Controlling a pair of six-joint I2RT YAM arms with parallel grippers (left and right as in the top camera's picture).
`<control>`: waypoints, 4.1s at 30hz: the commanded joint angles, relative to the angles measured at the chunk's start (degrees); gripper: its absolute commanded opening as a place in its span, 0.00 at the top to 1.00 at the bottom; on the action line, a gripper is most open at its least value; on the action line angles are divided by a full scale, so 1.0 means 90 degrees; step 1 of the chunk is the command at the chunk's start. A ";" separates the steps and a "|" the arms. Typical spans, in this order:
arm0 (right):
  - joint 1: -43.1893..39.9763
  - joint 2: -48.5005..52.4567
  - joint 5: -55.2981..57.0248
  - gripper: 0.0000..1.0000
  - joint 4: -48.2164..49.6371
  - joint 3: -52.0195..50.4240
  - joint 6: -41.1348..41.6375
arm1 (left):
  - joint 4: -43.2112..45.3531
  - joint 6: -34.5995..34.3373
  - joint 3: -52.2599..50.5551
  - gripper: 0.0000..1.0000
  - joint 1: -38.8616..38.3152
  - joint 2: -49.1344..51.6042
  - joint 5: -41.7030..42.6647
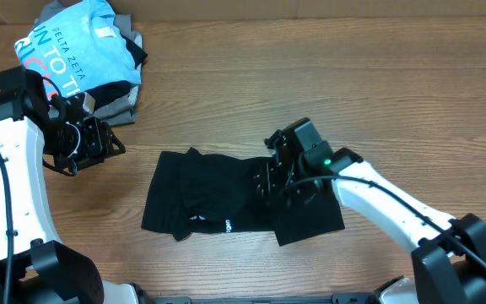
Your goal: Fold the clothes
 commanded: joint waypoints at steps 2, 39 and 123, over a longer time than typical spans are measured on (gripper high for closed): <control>-0.0760 -0.0641 0.1137 0.55 -0.1326 0.0959 -0.0726 | -0.0039 0.0143 0.0153 0.45 -0.0007 -0.0131 0.0002; 0.0335 -0.0160 0.2693 0.32 0.0015 -0.0253 0.0070 | 0.0049 0.0141 0.0153 0.38 -0.0010 -0.0131 0.0053; -0.2594 -0.0794 0.1549 0.38 -0.1887 0.0622 -0.0753 | 0.5180 -0.1464 -0.5243 0.96 -0.2023 -0.0124 0.0874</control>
